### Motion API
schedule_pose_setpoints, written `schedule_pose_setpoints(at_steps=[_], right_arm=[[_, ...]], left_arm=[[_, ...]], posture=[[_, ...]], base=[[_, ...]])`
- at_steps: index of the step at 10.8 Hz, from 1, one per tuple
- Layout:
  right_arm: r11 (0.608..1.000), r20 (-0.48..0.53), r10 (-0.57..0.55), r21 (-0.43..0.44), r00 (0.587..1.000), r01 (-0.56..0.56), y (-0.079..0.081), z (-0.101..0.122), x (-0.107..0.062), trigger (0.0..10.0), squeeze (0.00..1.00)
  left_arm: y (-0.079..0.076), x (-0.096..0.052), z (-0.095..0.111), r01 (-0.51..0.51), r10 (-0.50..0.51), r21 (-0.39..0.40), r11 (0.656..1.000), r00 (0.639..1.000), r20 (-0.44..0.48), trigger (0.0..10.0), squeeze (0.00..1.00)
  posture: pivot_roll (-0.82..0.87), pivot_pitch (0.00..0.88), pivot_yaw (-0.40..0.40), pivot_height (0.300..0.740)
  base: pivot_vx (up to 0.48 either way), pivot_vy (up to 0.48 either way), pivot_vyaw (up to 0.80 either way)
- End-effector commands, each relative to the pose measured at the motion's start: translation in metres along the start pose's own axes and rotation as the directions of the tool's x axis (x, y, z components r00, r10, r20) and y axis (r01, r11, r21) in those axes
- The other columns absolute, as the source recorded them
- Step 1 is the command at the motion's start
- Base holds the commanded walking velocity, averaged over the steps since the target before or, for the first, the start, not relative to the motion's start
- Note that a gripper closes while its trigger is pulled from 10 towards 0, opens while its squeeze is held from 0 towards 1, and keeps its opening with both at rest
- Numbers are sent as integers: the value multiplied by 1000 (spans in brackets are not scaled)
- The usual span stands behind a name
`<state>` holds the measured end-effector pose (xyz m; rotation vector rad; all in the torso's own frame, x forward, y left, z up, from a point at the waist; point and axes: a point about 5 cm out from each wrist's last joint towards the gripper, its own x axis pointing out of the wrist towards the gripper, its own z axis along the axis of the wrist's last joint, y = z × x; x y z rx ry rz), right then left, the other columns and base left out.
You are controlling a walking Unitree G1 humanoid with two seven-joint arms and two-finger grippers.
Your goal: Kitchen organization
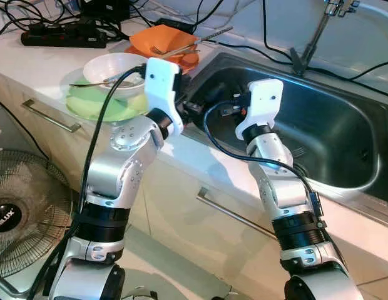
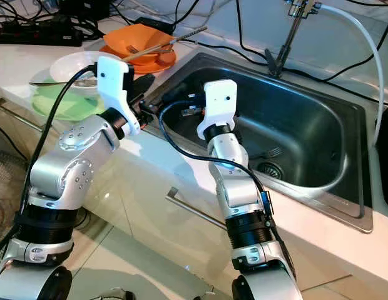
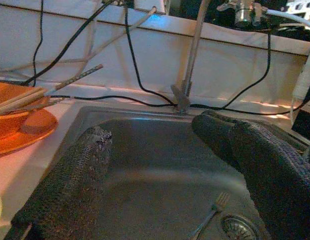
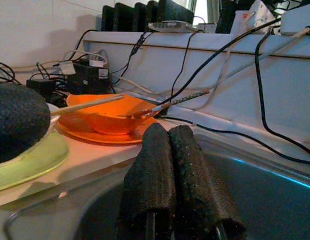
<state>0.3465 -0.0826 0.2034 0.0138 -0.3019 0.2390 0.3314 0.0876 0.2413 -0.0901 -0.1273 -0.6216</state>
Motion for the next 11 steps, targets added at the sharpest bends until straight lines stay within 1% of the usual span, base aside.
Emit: schedule_pose_setpoints(at_steps=[1,4,5,6,11], right_arm=[[1000,14,-17,4,1000,17,-5,3,1,10000,0],[1000,10,-16,4,1000,15,-5,1,1,10000,0],[1000,9,-16,4,1000,15,-5,1,0,10000,0],[1000,9,-16,4,1000,16,-5,1,0,10000,0],[1000,6,-13,5,1000,13,-4,0,0,10000,0]], left_arm=[[0,2,3,-6,6,3,1000,1000,10,10000,0],[-1,2,3,-8,8,-1,1000,1000,12,10000,0],[-2,2,3,-1,2,-22,1000,1000,26,1255,0],[-2,2,4,1,0,-24,1000,1000,29,0,0],[-3,1,5,5,-4,-24,1000,999,34,0,0]], posture=[[-36,40,-55,740],[-36,40,-56,740],[-36,40,-56,740],[-37,41,-56,740],[-35,40,-57,740]], base=[[0,0,0],[0,0,0],[0,0,0],[0,0,0],[0,0,0]])
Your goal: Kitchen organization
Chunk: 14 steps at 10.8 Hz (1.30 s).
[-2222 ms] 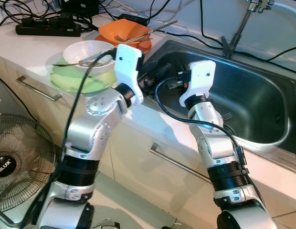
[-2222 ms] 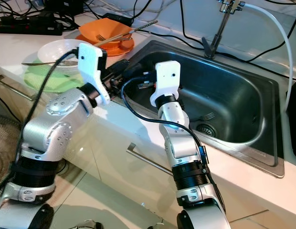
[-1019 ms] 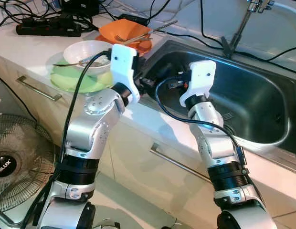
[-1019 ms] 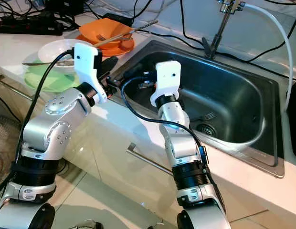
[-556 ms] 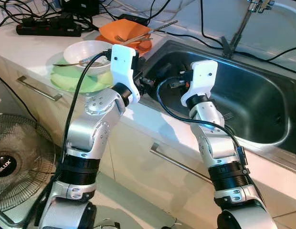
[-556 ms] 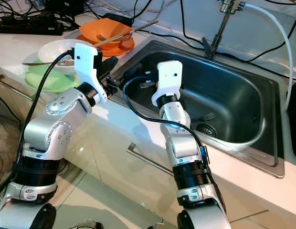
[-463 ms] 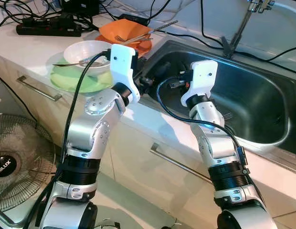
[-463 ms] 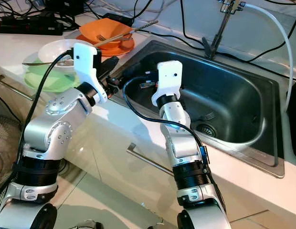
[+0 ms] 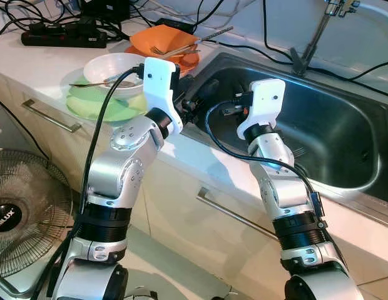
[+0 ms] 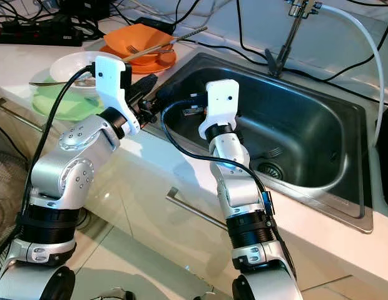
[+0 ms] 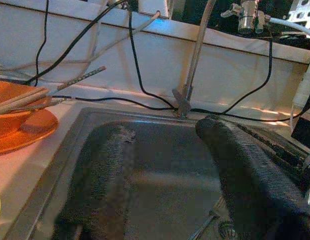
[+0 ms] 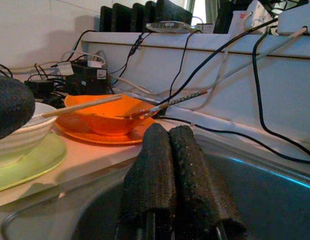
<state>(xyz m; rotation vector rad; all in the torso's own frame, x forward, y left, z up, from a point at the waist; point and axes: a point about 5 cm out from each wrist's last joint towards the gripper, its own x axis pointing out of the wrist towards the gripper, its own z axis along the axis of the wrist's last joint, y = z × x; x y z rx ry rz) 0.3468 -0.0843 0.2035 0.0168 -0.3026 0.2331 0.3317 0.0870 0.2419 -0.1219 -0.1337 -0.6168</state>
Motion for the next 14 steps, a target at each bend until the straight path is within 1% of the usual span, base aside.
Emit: schedule_pose_setpoints(at_steps=[1,6,9,10,12,13,14], right_arm=[[1000,4,-8,3,1000,8,-2,0,0,10000,0],[1000,3,-9,2,1000,9,-3,0,0,10000,0],[1000,0,-8,2,1000,8,-3,-1,0,10000,0],[1000,0,-8,2,1000,8,-3,-1,0,10000,0],[1000,0,-9,1,1000,9,-3,-1,0,10000,0],[1000,0,-9,1,1000,9,-3,-1,0,10000,0],[1000,0,-8,1,1000,8,-3,-1,0,10000,0]], left_arm=[[-3,0,5,12,-12,2,1000,1000,18,0,0],[-4,1,4,25,-25,-1,1000,1000,16,0,0],[-4,0,1,30,-30,20,999,1000,-4,0,0],[-4,1,-1,27,-26,43,999,1000,-16,10000,0],[-4,1,-2,27,-25,58,998,999,-22,10000,0],[-4,1,-2,29,-28,57,998,999,-23,10000,1000],[-5,1,-2,32,-31,52,998,999,-23,10000,1000]], posture=[[-35,41,-56,740],[-34,41,-56,740],[-35,42,-58,740],[-35,42,-58,740],[-35,42,-58,740],[-37,39,-57,740],[-37,39,-57,740]], base=[[0,0,0],[0,0,0],[0,0,0],[0,0,0],[0,0,0],[0,0,0],[0,0,0]])
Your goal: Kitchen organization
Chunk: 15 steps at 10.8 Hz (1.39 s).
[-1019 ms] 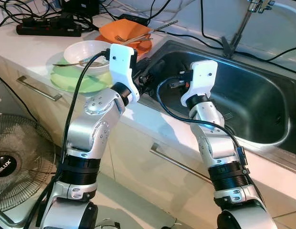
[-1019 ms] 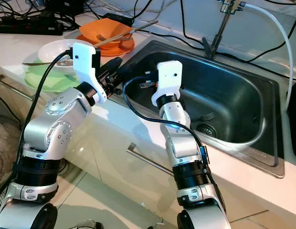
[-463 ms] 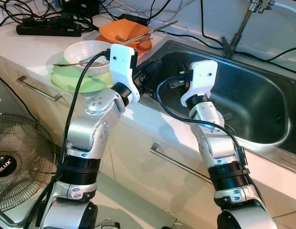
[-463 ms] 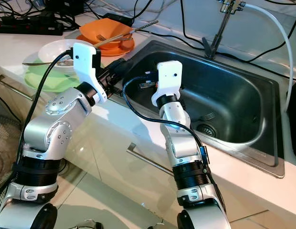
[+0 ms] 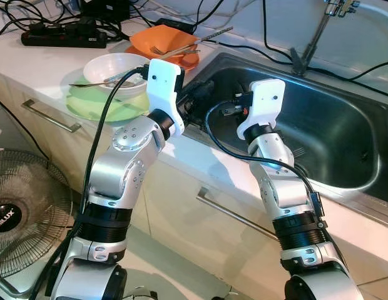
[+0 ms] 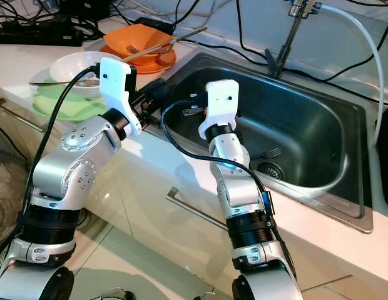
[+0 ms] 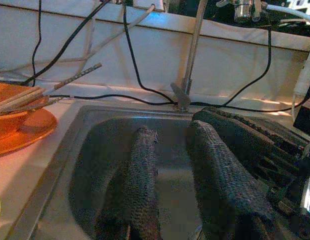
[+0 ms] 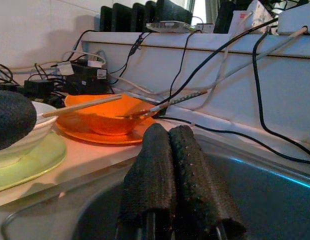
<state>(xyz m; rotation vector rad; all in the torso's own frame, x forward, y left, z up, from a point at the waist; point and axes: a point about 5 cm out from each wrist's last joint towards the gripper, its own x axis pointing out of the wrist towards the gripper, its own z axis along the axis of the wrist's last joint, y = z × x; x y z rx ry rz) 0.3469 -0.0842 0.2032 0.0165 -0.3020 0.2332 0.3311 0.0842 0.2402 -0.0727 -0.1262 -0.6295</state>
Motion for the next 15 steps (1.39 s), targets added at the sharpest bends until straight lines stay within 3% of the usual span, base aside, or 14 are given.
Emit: schedule_pose_setpoints(at_steps=[1,6,7,8,10,12,13,14,15], right_arm=[[1000,-1,-7,0,1000,7,-3,-1,0,10000,0],[1000,-4,-9,-10,1000,9,-6,-3,-2,10000,0],[1000,-5,-20,-21,1000,20,-12,-2,-2,10000,0],[997,-11,-62,-52,998,62,-24,-3,-2,10000,0],[991,-18,-114,-78,993,112,-40,-3,-3,10000,0],[989,-26,-125,-87,992,123,-46,-5,-6,10000,0],[990,-34,-122,-82,992,119,-42,-9,-8,10000,0],[991,-45,-118,-72,992,114,-39,-13,-8,10000,0],[992,-51,-111,-66,993,107,-37,-14,-8,10000,0]], left_arm=[[-2,0,0,15,-15,13,1000,1000,-1,10000,1000],[11,-2,0,-50,51,73,996,999,-5,10000,1000],[20,-3,2,-109,109,137,985,994,5,10000,796],[27,-5,8,-160,156,195,968,987,31,10000,0],[36,-7,14,-222,213,280,934,975,63,10000,0],[44,-16,25,-307,268,384,871,951,151,10000,0],[44,-29,26,-356,285,478,803,934,218,10000,0],[45,-48,21,-414,323,505,757,909,262,10000,0],[51,-58,15,-463,380,461,757,886,265,10000,0]], posture=[[-37,37,-58,740],[-37,24,-62,740],[-34,20,-64,740],[-32,19,-66,740],[-35,19,-67,740],[-37,26,-70,740],[-32,30,-72,740],[-27,34,-77,740],[-22,38,-91,740]], base=[[0,0,0],[0,0,0],[0,0,0],[0,0,0],[0,0,0],[0,0,0],[0,0,0],[0,0,0],[0,0,0]])
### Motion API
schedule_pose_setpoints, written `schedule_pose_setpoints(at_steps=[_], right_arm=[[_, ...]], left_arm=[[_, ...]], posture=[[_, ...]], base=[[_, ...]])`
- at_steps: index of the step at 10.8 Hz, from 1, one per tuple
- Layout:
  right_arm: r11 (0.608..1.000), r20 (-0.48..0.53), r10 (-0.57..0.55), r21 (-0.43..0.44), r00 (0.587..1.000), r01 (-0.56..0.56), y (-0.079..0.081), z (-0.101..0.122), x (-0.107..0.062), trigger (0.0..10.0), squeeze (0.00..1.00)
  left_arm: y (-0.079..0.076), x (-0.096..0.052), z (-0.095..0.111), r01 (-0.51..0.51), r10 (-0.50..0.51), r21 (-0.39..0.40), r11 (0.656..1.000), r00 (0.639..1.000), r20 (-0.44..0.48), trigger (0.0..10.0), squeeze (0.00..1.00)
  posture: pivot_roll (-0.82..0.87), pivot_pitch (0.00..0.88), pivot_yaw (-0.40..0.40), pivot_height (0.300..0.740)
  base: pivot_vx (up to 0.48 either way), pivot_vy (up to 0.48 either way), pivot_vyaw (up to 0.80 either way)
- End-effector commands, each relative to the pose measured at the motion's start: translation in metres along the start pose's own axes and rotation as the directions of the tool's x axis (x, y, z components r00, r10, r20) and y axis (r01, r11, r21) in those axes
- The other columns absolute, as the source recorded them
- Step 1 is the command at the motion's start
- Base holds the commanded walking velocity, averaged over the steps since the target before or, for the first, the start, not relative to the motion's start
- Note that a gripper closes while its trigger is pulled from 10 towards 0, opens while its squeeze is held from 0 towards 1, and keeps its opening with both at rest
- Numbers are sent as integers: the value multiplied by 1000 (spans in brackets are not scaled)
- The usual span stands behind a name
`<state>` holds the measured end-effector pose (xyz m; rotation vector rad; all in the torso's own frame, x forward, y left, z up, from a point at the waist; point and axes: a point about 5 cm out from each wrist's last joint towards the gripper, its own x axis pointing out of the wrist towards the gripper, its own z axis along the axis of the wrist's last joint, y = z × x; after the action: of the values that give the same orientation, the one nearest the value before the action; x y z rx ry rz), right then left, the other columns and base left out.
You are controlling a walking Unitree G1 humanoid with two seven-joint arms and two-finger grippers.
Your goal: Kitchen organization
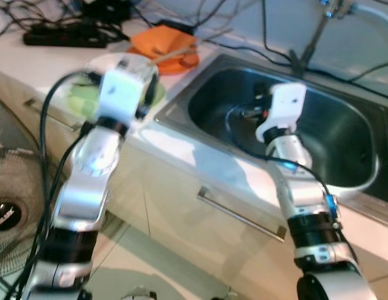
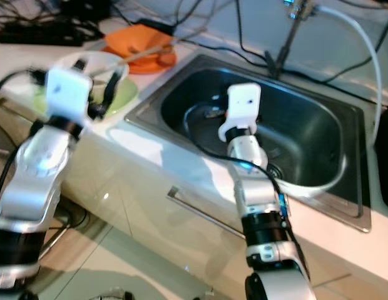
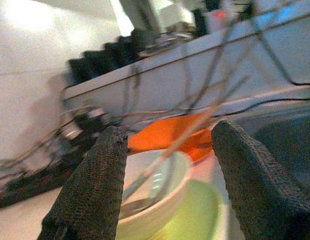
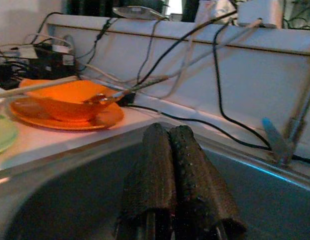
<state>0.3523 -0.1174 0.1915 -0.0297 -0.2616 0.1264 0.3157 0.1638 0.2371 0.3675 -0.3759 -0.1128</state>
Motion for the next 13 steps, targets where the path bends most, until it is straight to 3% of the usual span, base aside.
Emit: schedule_pose_setpoints(at_steps=[1,2,6,8,10,11,13], right_arm=[[1000,-13,-4,-6,1000,4,-3,-4,-2,10000,0],[1000,-19,4,-4,1000,-4,-1,-6,-1,10000,0],[1000,-20,13,4,1000,-13,1,-8,-3,10000,0],[1000,-21,13,9,1000,-13,1,-9,-4,10000,0],[1000,-23,17,11,1000,-17,1,-9,-4,10000,0],[1000,-23,18,15,1000,-18,2,-9,-4,10000,0],[1000,-20,25,19,999,-25,4,-9,-4,10000,0]], left_arm=[[6,-1,5,-39,39,-15,999,999,20,10000,0],[12,-3,-2,-68,68,-13,998,998,2,10000,0],[6,-19,-20,-123,124,60,991,992,-22,10000,0],[32,-27,-30,-250,251,24,968,966,-54,10000,0],[39,-34,-33,-255,253,-29,966,965,-69,10000,0],[54,-40,-39,-313,307,-53,948,947,-99,10000,0],[58,-37,-40,-273,265,-85,958,959,-102,10000,0]], posture=[[-18,39,-96,740],[-17,39,-101,740],[-26,42,-99,740],[-25,43,-102,740],[-23,47,-106,740],[-24,48,-108,740],[-21,49,-113,740]], base=[[0,0,0],[0,0,0],[0,0,0],[0,0,0],[0,0,0],[0,0,0],[0,0,0]])
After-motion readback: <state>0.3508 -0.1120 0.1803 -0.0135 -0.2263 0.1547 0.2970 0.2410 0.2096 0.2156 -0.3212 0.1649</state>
